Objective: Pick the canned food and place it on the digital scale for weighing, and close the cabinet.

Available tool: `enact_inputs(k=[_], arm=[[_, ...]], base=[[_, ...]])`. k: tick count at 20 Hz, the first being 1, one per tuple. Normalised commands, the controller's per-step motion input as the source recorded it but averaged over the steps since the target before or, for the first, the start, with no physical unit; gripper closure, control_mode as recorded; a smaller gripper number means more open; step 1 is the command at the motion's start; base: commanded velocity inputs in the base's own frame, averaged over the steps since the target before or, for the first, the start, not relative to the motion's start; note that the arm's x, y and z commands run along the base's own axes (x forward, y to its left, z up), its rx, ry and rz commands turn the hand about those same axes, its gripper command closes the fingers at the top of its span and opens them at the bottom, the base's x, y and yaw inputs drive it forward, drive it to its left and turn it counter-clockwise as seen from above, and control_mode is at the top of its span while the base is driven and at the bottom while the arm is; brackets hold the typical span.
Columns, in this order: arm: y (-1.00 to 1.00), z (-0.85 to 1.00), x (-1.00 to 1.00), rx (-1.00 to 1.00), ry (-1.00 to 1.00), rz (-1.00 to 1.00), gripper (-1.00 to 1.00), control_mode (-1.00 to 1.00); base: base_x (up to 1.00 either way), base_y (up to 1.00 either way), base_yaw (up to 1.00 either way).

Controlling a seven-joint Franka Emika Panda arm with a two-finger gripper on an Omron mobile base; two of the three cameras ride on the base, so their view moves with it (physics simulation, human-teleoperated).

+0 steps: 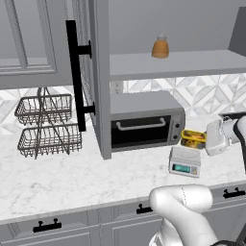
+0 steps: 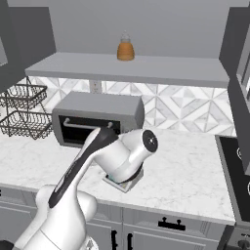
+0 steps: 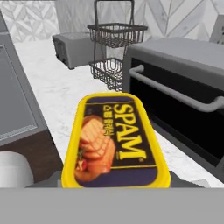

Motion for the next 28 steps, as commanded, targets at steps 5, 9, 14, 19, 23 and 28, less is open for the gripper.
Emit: enact_inputs(k=[5, 9, 14, 19, 23, 28], arm=[[-0.27, -0.31, 0.03, 0.0, 0.09, 0.05, 1.0, -1.0], [-0.15, -0.31, 0.0, 0.0, 0.04, 0.03, 1.0, -1.0], [-0.08, -0.28, 0.0, 0.0, 0.03, 0.0, 1.0, -1.0], [-0.11, -0.17, 0.14, 0.0, 0.0, 0.0, 1.0, -1.0], [-0.13, -0.14, 0.24, 0.0, 0.01, -0.02, 1.0, -1.0], [-0.01, -0.26, 0.21, 0.0, 0.0, -0.01, 1.0, -1.0]], base=[[0.0, 0.0, 0.0], [0.0, 0.0, 0.0], [0.0, 0.0, 0.0], [0.0, 0.0, 0.0], [0.0, 0.0, 0.0], [0.0, 0.0, 0.0]])
